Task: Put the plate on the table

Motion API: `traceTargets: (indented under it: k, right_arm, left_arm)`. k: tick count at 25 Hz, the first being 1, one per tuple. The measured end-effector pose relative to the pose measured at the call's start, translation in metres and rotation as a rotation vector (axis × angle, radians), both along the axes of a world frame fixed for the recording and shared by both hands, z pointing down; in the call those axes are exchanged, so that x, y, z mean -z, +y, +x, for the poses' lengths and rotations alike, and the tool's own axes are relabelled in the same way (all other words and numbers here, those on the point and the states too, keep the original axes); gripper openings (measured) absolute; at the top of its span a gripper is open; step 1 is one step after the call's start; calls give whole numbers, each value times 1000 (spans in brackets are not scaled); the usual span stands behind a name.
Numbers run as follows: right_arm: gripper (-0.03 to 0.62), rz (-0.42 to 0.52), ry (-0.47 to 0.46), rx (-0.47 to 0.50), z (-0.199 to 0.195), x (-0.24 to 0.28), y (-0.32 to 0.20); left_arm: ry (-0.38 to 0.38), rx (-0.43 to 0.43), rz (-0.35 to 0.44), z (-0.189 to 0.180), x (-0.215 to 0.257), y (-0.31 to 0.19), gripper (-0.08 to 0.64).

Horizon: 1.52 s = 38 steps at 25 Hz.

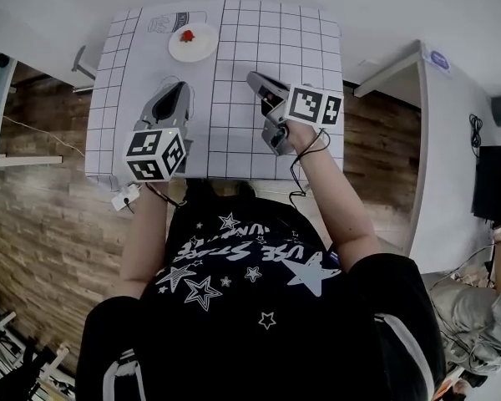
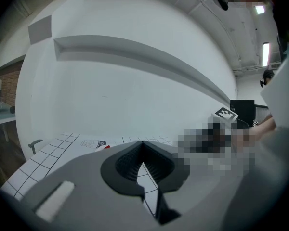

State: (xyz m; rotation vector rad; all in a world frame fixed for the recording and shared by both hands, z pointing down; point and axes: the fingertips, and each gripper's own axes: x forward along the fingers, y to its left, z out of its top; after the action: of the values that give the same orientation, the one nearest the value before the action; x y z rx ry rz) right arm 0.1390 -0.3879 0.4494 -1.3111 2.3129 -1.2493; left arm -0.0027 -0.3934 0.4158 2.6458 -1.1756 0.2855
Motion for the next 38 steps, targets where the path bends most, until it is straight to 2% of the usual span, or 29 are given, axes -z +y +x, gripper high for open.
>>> traceTargets:
  k: [5,11,17,29,38]
  right_arm:
    - [17,9,11,61,4,-2,16]
    - [17,27,19,114,-6,-4,31]
    - [17,29,28,135,-20,-10,46]
    - [17,46,61,190,-90,6,116]
    - [17,56,92,181,-126,15,204]
  left_arm:
    - [-8,46,12,4,3,20,9]
    - [-27,60,6,2,0,40,9]
    - [-30,37,6,-2,-4,58,9]
    - [13,94,-1,-73,-2,143,9]
    - [44,74,18,-107,4,227,9]
